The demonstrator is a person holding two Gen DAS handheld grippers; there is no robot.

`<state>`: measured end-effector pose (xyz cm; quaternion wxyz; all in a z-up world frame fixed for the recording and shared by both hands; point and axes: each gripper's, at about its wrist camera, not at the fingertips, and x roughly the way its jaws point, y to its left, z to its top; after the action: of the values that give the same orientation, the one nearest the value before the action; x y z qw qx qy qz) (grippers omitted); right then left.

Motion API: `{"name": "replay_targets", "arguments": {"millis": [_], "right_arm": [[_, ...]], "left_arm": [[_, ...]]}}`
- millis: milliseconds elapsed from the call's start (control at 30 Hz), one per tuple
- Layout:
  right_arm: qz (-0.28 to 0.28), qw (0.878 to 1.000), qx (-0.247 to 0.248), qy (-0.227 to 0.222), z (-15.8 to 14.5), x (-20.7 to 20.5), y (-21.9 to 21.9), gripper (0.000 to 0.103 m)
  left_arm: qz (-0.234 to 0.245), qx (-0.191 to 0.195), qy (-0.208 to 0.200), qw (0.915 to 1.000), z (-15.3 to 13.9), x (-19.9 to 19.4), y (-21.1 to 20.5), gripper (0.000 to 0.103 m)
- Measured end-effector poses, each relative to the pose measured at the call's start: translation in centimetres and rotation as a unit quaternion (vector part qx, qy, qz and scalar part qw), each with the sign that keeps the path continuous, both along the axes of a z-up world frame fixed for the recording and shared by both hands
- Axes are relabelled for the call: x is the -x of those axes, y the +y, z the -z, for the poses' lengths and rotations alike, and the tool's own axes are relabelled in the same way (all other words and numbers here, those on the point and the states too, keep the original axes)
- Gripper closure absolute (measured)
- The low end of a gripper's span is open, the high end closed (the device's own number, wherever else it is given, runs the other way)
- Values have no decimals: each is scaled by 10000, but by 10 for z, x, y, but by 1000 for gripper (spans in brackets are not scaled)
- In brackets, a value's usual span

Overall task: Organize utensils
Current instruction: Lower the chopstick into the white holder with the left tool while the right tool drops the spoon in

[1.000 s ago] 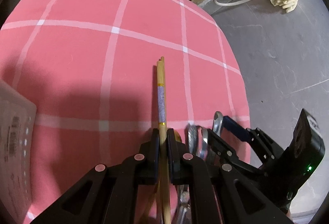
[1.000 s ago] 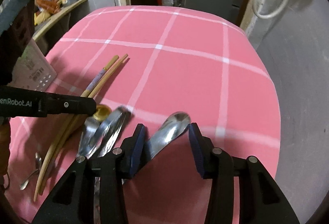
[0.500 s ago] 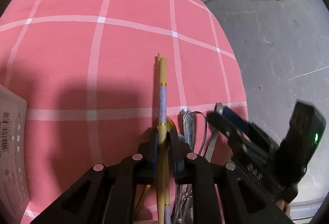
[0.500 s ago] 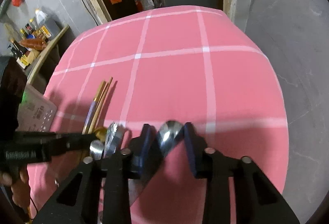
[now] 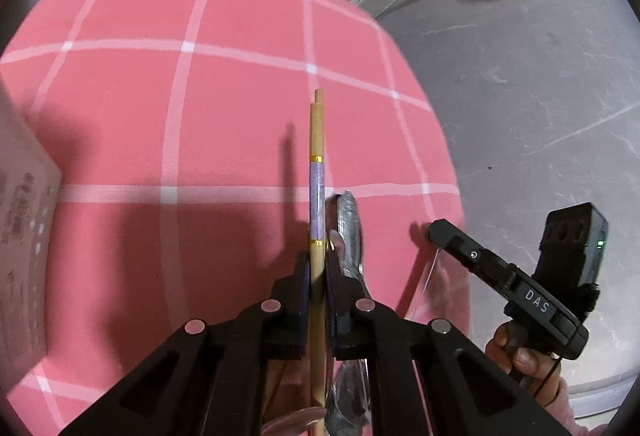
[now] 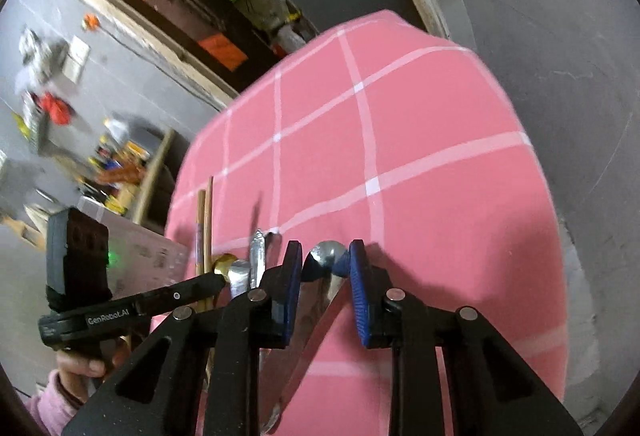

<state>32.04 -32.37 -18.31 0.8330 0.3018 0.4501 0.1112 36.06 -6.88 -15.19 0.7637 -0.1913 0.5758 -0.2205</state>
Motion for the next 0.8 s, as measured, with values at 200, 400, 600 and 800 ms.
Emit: {"name": "replay_targets", "arguments": {"millis": [200, 400, 600, 800], "right_arm": [[86, 9978, 82, -659, -26, 19, 5, 83], [-209, 9894, 632, -1287, -69, 44, 18, 83], [-452, 9777, 1119, -1717, -106, 62, 27, 83], [-447, 9738, 1200, -1881, -128, 76, 32, 83]], "left_arm": [[-25, -12, -523, 9986, -26, 22, 9, 96], [-30, 19, -1111, 9938, -56, 43, 16, 96], [59, 49, -1672, 9859, -85, 60, 22, 96], [11, 156, -1898, 9817, -97, 66, 29, 96]]}}
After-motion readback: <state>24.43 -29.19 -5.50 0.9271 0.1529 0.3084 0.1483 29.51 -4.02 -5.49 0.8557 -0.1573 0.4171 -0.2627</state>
